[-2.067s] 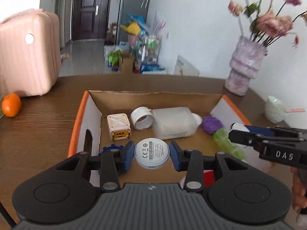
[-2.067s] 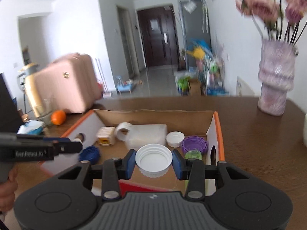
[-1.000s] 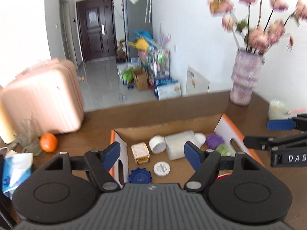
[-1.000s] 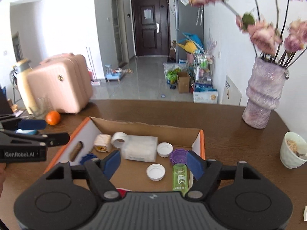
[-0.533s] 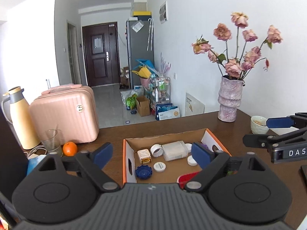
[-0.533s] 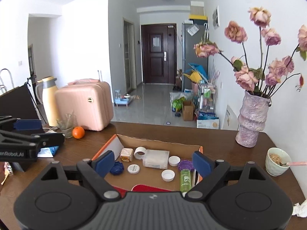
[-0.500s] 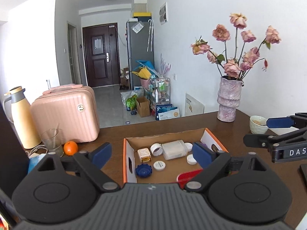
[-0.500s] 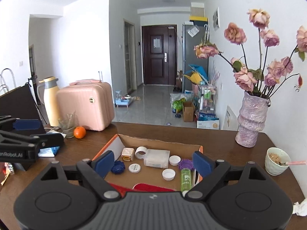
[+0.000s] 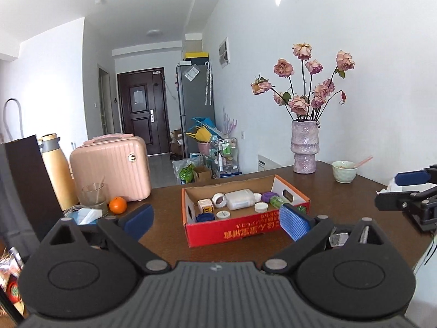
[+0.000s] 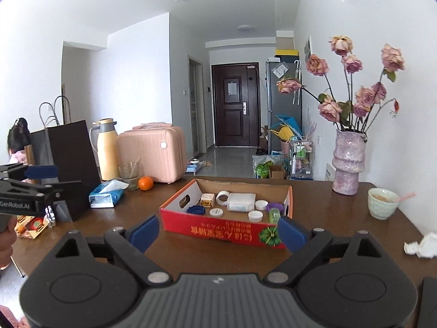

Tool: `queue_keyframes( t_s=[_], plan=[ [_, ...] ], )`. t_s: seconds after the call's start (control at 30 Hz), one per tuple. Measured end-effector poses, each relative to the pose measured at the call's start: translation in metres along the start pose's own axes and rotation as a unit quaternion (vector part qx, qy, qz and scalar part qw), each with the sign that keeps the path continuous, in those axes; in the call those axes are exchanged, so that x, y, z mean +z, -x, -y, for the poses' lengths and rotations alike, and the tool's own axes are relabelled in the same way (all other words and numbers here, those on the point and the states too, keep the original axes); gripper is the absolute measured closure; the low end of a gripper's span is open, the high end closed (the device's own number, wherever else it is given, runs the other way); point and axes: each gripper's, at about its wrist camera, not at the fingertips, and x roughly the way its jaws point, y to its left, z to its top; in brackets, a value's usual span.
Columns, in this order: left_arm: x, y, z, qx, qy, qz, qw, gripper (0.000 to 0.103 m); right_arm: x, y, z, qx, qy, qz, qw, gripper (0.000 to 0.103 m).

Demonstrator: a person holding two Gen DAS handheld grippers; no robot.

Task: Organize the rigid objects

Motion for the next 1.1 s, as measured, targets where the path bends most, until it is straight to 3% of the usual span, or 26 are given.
queue_keyframes(
  t_s=[0.17, 0.37, 0.5, 0.63, 0.73, 0.83, 0.97, 1.1],
  plan=[
    [-0.041, 0.046, 0.002, 0.014, 0.007, 0.018, 0.9997, 0.0, -0.038, 0.044, -0.008, -0.021, 0.02, 0.016, 0.999, 0.005],
    [-0.096, 0.089, 0.018, 0.07, 0.013, 0.037, 0.9968, 0.0, -0.089, 0.08, -0.026, -0.057, 0.037, 0.033, 0.997, 0.004],
    [-0.127, 0.105, 0.026, 0.069, 0.039, 0.01, 0.9968, 0.0, -0.126, 0.095, -0.043, -0.059, 0.006, 0.053, 0.997, 0.004],
    [-0.16, 0.118, 0.037, 0.082, 0.008, -0.006, 0.9966, 0.0, -0.165, 0.1, -0.063, -0.05, -0.019, 0.015, 0.998, 0.004],
    [-0.174, 0.123, 0.028, 0.083, 0.044, -0.021, 0.9954, 0.0, -0.191, 0.106, -0.074, -0.045, -0.053, -0.028, 0.997, 0.004],
    [-0.174, 0.122, 0.024, 0.08, 0.052, -0.029, 0.995, 0.0, -0.195, 0.112, -0.082, -0.052, -0.035, -0.03, 0.998, 0.004],
    [-0.168, 0.126, 0.033, 0.074, 0.036, -0.006, 0.9966, 0.0, -0.183, 0.118, -0.085, -0.059, -0.018, 0.004, 0.998, 0.004],
    [-0.168, 0.128, 0.041, 0.063, 0.03, 0.002, 0.9976, 0.0, -0.18, 0.119, -0.09, -0.056, -0.002, 0.009, 0.998, 0.004]
  ],
)
